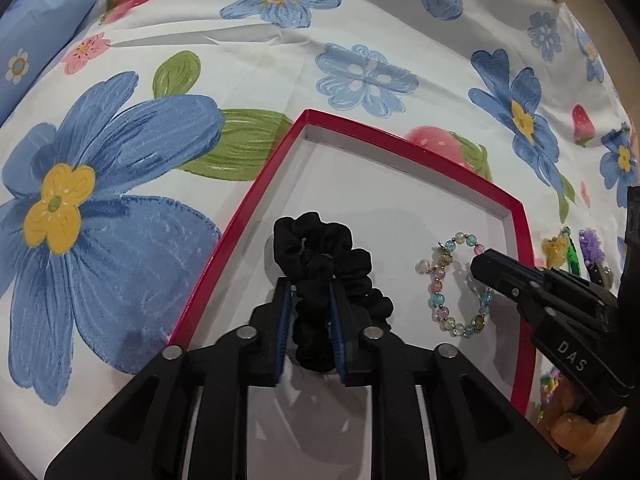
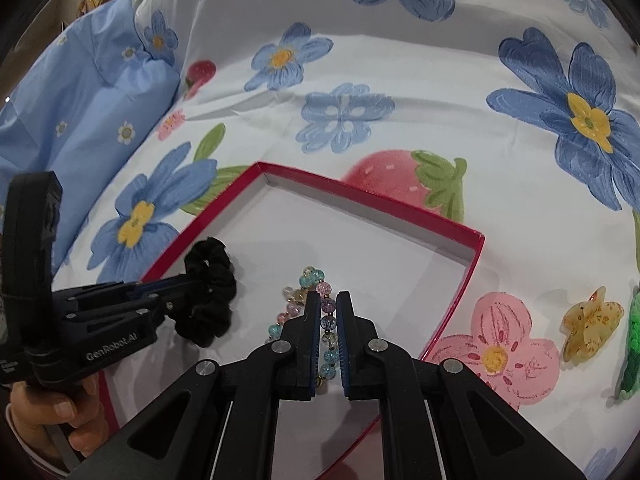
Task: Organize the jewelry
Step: 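Carry scrunchie and bracelet into the red box and open both tools, then grasp the yellow hair claw with the left tool while the right grasps the green keychain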
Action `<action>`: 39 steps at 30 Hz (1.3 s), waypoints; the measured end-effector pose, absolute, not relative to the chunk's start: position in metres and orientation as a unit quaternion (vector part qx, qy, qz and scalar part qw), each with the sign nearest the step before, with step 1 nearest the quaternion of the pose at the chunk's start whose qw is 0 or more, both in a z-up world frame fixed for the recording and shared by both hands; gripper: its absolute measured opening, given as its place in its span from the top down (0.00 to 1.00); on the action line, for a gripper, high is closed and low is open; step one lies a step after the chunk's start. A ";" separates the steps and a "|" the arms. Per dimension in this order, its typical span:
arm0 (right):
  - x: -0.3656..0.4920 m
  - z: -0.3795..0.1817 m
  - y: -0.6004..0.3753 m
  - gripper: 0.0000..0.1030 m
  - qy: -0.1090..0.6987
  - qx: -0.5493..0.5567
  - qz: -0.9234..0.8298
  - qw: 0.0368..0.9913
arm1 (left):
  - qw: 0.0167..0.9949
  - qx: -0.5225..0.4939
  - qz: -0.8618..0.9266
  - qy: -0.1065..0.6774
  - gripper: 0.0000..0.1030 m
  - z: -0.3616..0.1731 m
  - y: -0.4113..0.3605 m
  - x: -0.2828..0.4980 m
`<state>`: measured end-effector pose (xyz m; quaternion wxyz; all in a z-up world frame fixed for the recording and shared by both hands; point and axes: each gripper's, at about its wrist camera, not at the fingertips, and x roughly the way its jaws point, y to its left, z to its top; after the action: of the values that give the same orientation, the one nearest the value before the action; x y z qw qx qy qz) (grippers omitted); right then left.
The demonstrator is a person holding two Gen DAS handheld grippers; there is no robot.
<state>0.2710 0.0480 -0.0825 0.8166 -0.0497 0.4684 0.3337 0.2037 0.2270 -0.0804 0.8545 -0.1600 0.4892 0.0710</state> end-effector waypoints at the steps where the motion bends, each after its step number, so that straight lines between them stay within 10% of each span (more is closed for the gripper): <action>1: 0.272 -0.085 0.049 0.92 0.471 -0.053 0.332 0.816 | 0.854 -0.160 0.073 0.490 0.77 -0.080 0.227 0.204; 12: 0.271 -0.085 0.052 0.91 0.473 -0.073 0.326 0.815 | 0.856 -0.156 0.089 0.485 0.57 -0.072 0.231 0.196; 19: 0.271 -0.078 0.045 0.64 0.471 -0.057 0.327 0.817 | 0.860 -0.154 0.091 0.478 0.55 -0.064 0.228 0.187; 39: 0.217 -0.018 -0.057 0.54 0.421 0.022 0.304 0.854 | 0.889 -0.148 0.052 0.431 0.47 -0.004 0.173 0.139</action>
<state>0.2166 -0.0565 -0.0181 0.8540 0.0224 0.4214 0.3044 0.1394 0.1734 -0.0041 0.8885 -0.1481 0.4310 0.0523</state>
